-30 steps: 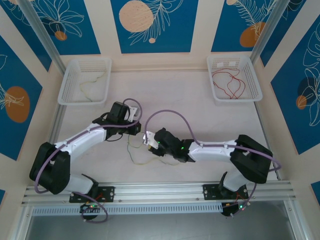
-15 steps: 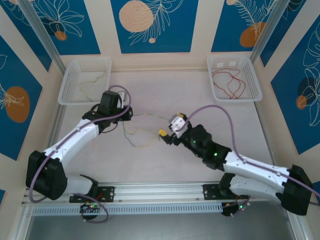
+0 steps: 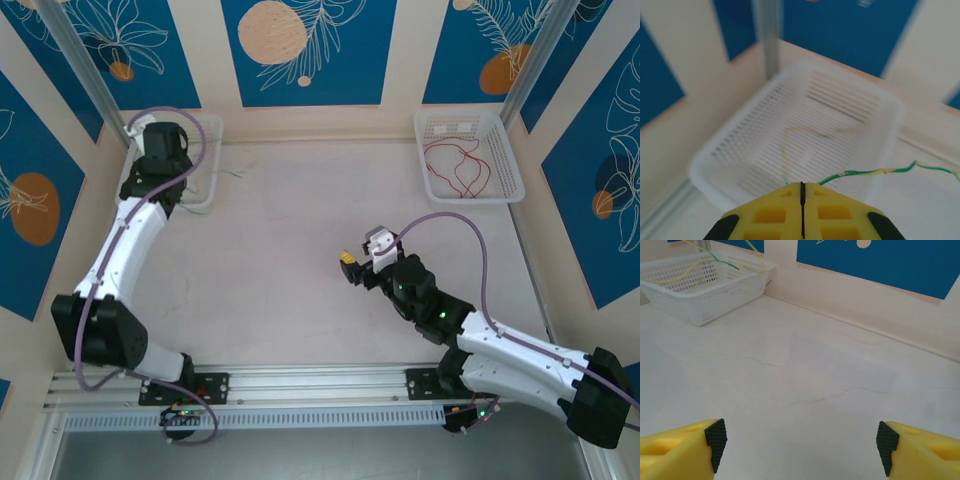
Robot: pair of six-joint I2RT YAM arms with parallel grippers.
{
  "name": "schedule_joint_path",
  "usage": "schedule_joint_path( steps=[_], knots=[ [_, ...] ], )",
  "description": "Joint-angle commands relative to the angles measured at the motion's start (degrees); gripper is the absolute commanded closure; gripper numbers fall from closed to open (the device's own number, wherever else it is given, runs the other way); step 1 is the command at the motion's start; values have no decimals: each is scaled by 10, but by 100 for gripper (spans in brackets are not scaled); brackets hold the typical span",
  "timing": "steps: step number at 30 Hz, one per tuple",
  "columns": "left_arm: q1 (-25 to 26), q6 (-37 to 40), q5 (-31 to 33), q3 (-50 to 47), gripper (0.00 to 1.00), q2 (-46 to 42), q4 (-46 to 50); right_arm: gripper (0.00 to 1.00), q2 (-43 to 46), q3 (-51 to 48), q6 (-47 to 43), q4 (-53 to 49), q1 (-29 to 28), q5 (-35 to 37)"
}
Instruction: Untangle the cables
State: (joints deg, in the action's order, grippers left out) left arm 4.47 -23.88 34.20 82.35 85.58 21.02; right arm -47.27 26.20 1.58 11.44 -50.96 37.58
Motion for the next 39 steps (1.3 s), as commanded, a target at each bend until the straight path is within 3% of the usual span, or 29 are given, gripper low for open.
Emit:
schedule_joint_path(
  steps=[1,11,13,20,26,27,30,31,32,33,39],
  knots=[
    [-45,-25,83,55,100,52,-41,19,20,-7,23,-9,3,23],
    [-124,-64,66,291,100,280,19,19,41,0,29,-53,3,7],
    [-131,-59,23,313,100,309,16,19,45,1,31,-59,3,5],
    [-135,-87,2,383,100,399,57,19,48,8,20,-61,1,-12],
    [-135,-121,4,395,100,424,73,18,52,15,13,-67,0,-9],
    [-135,-124,3,397,95,426,81,18,52,16,14,-68,0,-8],
    [-135,-127,5,397,61,421,94,18,53,18,10,-68,0,-7],
    [-134,-125,7,396,41,417,97,18,53,19,8,-67,0,-8],
    [-134,-127,7,396,26,411,104,18,53,19,6,-66,0,-8],
    [-134,-124,5,393,18,404,108,18,53,19,3,-64,0,-8],
    [-132,-106,0,269,14,275,74,18,54,17,-18,-36,4,5]
  ],
)
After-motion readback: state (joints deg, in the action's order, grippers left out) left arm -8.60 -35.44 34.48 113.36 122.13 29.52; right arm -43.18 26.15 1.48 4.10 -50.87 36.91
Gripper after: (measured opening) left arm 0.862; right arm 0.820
